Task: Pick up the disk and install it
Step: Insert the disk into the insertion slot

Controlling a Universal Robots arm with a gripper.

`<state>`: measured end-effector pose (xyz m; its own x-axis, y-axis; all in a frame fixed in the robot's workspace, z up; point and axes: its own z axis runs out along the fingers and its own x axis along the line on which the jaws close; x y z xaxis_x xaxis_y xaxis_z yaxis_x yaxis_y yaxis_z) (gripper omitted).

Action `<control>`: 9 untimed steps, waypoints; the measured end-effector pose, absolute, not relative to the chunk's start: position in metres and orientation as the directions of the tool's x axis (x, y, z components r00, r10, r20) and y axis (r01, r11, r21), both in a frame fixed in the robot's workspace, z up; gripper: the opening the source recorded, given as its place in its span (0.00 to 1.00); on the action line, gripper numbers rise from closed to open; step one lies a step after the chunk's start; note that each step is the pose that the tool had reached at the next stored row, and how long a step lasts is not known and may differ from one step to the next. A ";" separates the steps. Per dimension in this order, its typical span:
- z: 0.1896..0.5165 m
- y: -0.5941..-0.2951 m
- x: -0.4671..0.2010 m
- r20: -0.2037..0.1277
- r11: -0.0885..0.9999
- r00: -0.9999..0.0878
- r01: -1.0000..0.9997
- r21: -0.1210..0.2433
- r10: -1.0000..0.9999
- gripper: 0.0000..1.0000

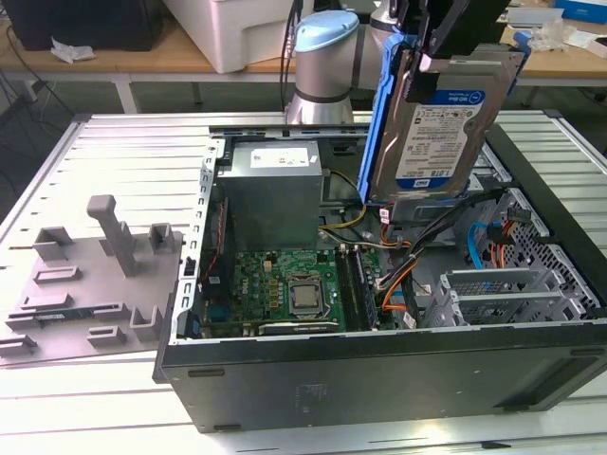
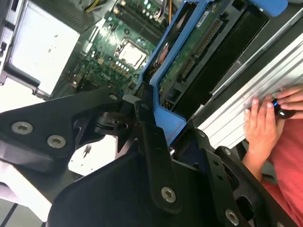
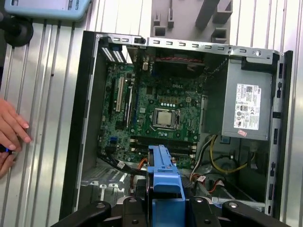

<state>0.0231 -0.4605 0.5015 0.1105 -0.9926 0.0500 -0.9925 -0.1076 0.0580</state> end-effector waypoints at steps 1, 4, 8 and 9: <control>0.501 -0.461 0.022 0.052 -0.108 0.110 -0.993 0.044 -0.993 0.37; 0.501 -0.463 0.019 0.057 -0.108 0.107 -0.994 -0.010 -0.993 0.37; 0.501 -0.463 0.019 0.058 -0.108 0.107 -0.994 -0.018 -0.993 0.37; 0.501 -0.463 0.019 0.058 -0.108 0.107 -0.994 -0.018 -0.993 0.37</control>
<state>0.0188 -0.4632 0.5014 0.1065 -0.9926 0.0582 -0.9940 -0.1077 -0.0177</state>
